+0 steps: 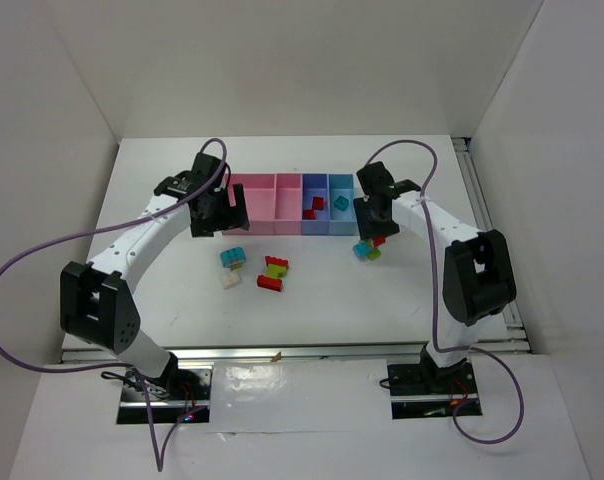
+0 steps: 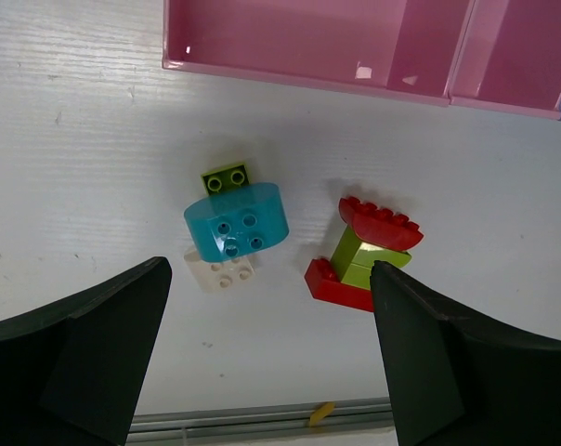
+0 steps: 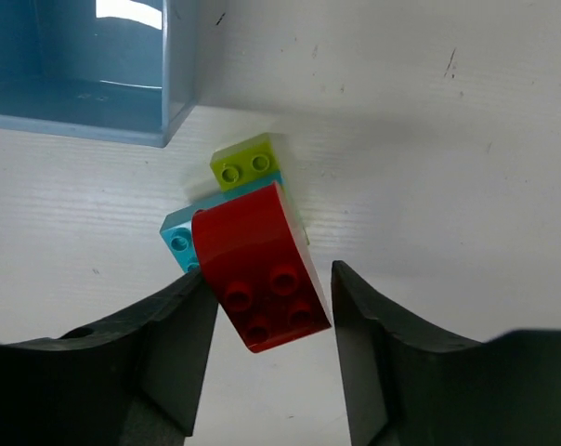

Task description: Sort the legos into containers by color

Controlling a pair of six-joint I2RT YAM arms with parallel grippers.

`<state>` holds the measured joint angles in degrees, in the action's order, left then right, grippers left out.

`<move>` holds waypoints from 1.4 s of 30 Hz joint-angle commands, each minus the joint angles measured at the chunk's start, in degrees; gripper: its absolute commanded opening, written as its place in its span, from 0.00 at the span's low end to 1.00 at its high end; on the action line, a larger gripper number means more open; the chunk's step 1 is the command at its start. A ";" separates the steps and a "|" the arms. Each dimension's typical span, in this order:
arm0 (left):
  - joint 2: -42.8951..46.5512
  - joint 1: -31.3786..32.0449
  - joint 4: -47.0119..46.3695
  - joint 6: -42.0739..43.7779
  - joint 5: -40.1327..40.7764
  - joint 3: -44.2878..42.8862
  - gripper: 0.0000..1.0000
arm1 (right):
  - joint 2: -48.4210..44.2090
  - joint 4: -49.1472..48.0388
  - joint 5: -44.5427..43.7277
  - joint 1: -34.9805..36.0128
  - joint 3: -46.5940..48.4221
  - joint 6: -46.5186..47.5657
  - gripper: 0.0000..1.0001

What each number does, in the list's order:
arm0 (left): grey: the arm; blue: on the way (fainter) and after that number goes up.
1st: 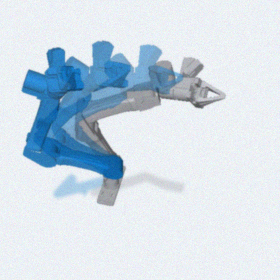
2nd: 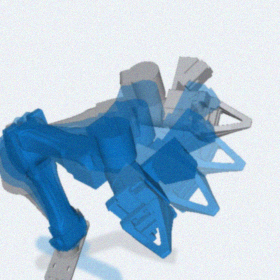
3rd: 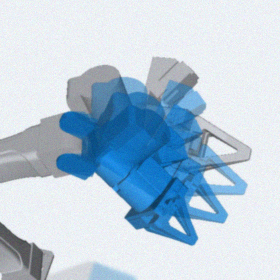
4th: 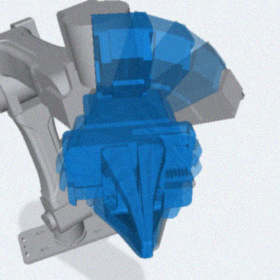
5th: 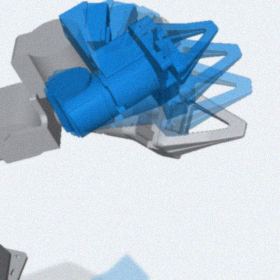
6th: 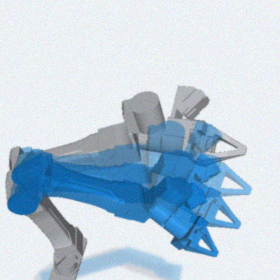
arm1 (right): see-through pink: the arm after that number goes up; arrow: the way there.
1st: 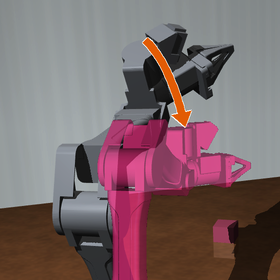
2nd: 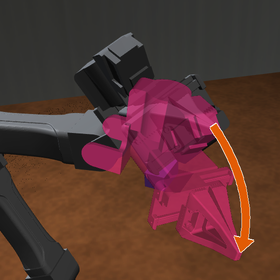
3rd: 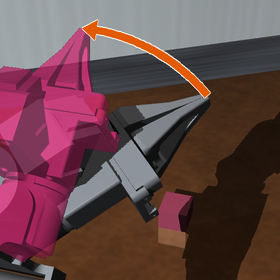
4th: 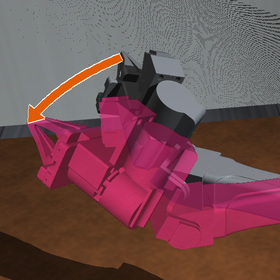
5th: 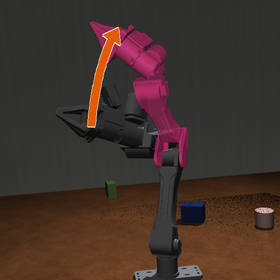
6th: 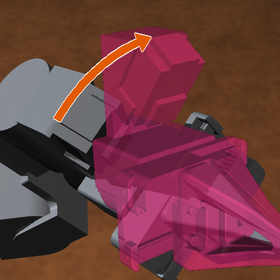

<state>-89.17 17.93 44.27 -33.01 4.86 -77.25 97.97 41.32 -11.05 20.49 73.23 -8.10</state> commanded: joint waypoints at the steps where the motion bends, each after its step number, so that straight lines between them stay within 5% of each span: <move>1: -0.48 0.35 -0.06 0.23 0.67 -2.46 0.99 | -0.24 -2.03 0.33 0.51 2.62 0.98 0.56; 7: -1.01 0.35 -0.06 1.89 -0.64 -4.30 0.99 | -1.55 -1.51 0.33 0.51 2.62 -0.77 0.31; 13: -2.24 0.35 -0.06 6.47 -9.07 -9.84 0.99 | -5.94 2.89 2.86 -0.54 7.53 -2.62 0.26; 22: 1.10 1.75 -15.76 11.29 -39.02 -8.35 0.99 | -13.42 -2.28 31.76 -7.57 11.23 -6.32 0.24; 28: 0.40 8.07 -16.50 18.42 -37.39 -12.39 0.99 | -11.14 -0.56 46.46 -9.50 16.06 -7.11 0.23; 33: -0.66 14.05 -16.50 23.79 -27.81 -15.64 0.99 | -10.61 0.78 53.83 -10.56 17.30 -6.50 0.23; 42: -0.40 6.70 -20.71 15.19 -39.91 -15.38 0.99 | -11.14 -6.42 63.24 -13.72 14.49 -10.44 0.23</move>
<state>-90.52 27.97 27.92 -13.87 -28.34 -91.55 87.61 40.73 45.47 7.64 87.55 -16.10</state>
